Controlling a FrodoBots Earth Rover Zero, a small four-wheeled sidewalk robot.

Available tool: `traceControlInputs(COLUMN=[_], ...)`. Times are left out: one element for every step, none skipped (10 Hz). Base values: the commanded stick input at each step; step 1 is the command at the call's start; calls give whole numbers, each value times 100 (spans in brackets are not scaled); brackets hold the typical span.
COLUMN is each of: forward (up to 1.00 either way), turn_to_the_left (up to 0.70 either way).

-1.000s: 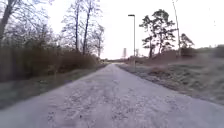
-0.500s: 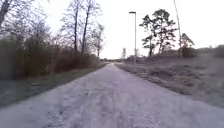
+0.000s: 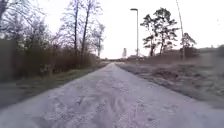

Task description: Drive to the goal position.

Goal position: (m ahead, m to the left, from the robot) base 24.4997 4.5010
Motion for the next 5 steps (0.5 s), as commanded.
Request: traceControlInputs(forward=[100, 100, 100, 100, 100], turn_to_the_left=[1, 1, 1, 1, 1])
